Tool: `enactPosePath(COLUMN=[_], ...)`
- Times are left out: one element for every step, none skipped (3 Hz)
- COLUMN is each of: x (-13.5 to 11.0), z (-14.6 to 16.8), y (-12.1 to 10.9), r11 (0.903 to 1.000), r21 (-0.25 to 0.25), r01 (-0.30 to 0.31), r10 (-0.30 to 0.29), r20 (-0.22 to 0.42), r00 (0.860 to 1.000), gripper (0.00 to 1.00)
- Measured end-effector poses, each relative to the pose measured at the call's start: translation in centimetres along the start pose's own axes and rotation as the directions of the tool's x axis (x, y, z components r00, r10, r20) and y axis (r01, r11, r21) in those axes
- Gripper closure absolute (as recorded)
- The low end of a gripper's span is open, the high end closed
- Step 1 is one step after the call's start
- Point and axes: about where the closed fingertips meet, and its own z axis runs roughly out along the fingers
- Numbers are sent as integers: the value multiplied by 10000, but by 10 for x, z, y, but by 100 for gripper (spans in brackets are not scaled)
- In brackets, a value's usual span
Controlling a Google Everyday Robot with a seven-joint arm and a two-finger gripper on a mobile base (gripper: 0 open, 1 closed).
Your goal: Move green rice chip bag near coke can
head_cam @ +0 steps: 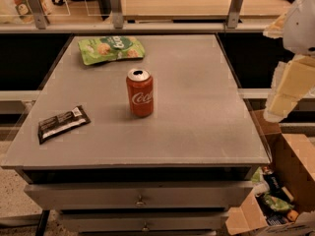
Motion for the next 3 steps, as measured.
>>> enactPosePath(x=[-37, -82, -128], z=[-2, 5, 28], y=[-27, -62, -115], r11=[9945, 9735, 9462], r21=[522, 1125, 1757], r01=[904, 1990, 2717], r10=[-891, -1914, -2443], r20=[-259, -749, -1630], r00=[9957, 9786, 9559], gripper=[0, 0, 0])
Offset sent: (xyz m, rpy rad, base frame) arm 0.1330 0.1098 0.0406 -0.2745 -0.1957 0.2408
